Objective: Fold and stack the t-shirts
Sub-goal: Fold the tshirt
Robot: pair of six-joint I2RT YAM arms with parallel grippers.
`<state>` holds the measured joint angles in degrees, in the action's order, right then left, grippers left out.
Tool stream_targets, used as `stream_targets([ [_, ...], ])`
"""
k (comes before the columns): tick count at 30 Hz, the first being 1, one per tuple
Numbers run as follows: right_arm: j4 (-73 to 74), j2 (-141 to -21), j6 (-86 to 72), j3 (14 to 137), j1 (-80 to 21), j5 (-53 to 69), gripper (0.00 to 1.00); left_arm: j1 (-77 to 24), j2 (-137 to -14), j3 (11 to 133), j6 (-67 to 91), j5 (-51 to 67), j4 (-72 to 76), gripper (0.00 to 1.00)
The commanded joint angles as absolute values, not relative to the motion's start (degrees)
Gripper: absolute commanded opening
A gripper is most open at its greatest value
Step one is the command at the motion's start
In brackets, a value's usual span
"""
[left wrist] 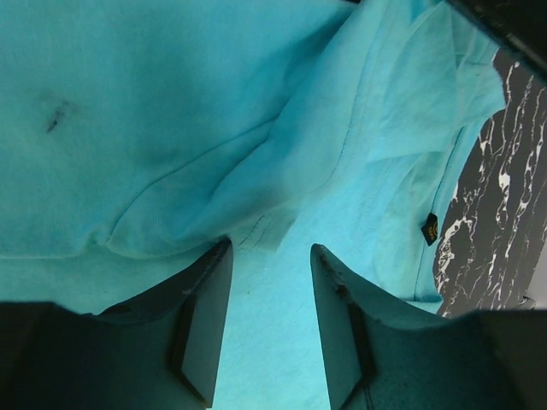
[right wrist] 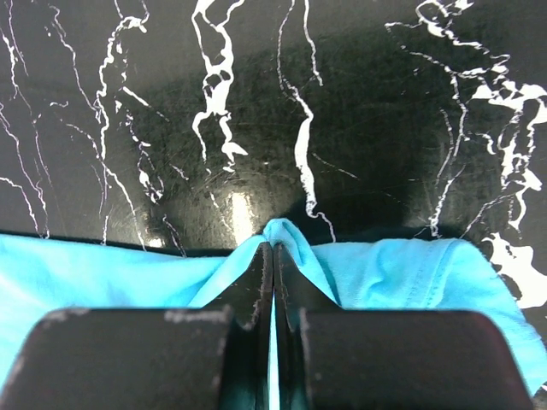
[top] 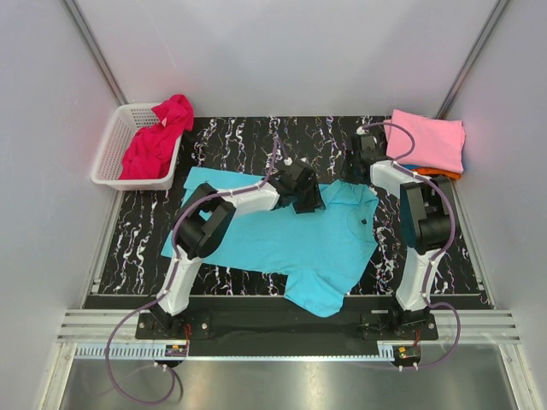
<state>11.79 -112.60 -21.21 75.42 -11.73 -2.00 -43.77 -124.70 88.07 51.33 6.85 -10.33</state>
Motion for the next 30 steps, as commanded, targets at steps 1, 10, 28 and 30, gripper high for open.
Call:
stream_targets([
  [1, 9.5, -112.7, -21.0, 75.9, -10.9, -1.4, 0.0, -44.6, -124.8, 90.9, 52.2, 4.9, -10.0, 0.46],
  [10, 9.0, -112.6, -21.4, 75.1, -10.5, -0.6, 0.0, -45.7, -128.2, 94.2, 52.2, 4.0, -11.4, 0.42],
  [28, 8.4, -113.5, -21.6, 75.1, -10.4, -0.2, 0.0, -46.4, -130.6, 96.9, 50.0, -1.9, -15.7, 0.16],
  [30, 8.3, -113.5, -21.6, 75.0, -10.4, -0.2, 0.0, -46.5, -130.6, 97.0, 49.7, -2.2, -16.1, 0.11],
])
